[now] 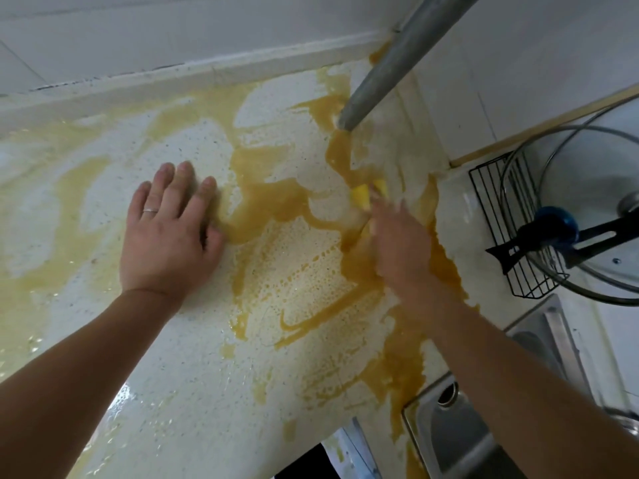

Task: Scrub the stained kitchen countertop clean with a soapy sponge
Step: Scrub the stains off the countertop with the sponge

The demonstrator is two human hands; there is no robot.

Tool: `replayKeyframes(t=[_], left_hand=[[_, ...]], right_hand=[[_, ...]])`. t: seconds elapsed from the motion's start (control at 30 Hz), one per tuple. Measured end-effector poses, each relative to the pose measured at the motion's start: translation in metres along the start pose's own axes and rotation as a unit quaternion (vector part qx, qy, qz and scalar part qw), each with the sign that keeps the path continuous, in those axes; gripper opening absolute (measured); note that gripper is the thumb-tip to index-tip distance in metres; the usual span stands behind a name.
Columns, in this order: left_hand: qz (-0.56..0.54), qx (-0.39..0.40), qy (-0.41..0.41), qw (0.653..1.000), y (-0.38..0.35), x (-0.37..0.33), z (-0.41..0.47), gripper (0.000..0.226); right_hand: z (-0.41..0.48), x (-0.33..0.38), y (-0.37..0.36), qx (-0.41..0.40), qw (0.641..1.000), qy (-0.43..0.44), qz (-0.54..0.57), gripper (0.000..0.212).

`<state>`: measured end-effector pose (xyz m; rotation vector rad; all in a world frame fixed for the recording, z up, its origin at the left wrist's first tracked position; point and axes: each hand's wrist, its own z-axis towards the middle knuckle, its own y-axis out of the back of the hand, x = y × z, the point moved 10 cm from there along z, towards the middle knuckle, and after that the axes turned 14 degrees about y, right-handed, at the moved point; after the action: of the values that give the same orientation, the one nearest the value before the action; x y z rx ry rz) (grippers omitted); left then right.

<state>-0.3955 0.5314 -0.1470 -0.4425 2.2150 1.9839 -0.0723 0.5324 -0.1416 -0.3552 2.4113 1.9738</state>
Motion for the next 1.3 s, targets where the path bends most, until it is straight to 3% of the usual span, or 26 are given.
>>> replayKeyframes(t=[0.1,0.17,0.27,0.37,0.53,0.7,0.83,0.93,1.07,1.2,1.3], left_hand=[[-0.003,-0.010,0.001,1.000,0.000,0.001,0.000,0.062],[-0.002,-0.012,0.000,1.000,-0.001,0.001,-0.002,0.062],[-0.002,-0.011,0.002,1.000,0.000,0.001,-0.001,0.062],[0.001,-0.009,-0.001,1.000,0.000,0.000,-0.001,0.061],[-0.002,-0.011,-0.002,1.000,0.000,0.001,-0.002,0.062],[-0.002,-0.013,0.000,1.000,0.000,0.002,-0.002,0.061],[0.000,-0.008,-0.004,1.000,-0.001,0.002,-0.001,0.061],[0.005,-0.004,0.001,1.000,-0.001,0.002,-0.001,0.061],[-0.007,-0.007,0.005,1.000,0.000,0.003,-0.001,0.061],[-0.017,-0.017,0.006,1.000,0.000,0.001,-0.001,0.061],[-0.009,-0.013,0.011,1.000,-0.002,0.003,-0.002,0.061]], right_hand=[[0.046,-0.044,0.006,0.010,0.992,-0.124,0.016,0.058],[0.065,-0.028,0.013,-0.011,0.988,-0.147,0.050,0.048],[0.060,0.028,0.027,-0.074,0.994,-0.053,0.063,0.036],[0.017,0.046,0.018,-0.058,0.995,0.048,0.069,0.035],[-0.038,0.011,0.011,-0.042,0.994,0.064,0.077,0.028],[-0.026,-0.034,-0.001,0.026,0.992,-0.084,0.094,0.049],[-0.044,-0.046,-0.011,0.051,0.983,-0.145,0.102,0.049],[-0.059,-0.092,-0.008,-0.002,0.954,-0.261,0.148,0.044],[-0.034,-0.126,-0.023,0.031,0.915,-0.365,0.171,0.055],[-0.001,-0.066,-0.011,0.065,0.954,-0.277,0.099,0.066],[-0.025,0.006,-0.009,0.080,0.985,-0.135,0.070,0.068]])
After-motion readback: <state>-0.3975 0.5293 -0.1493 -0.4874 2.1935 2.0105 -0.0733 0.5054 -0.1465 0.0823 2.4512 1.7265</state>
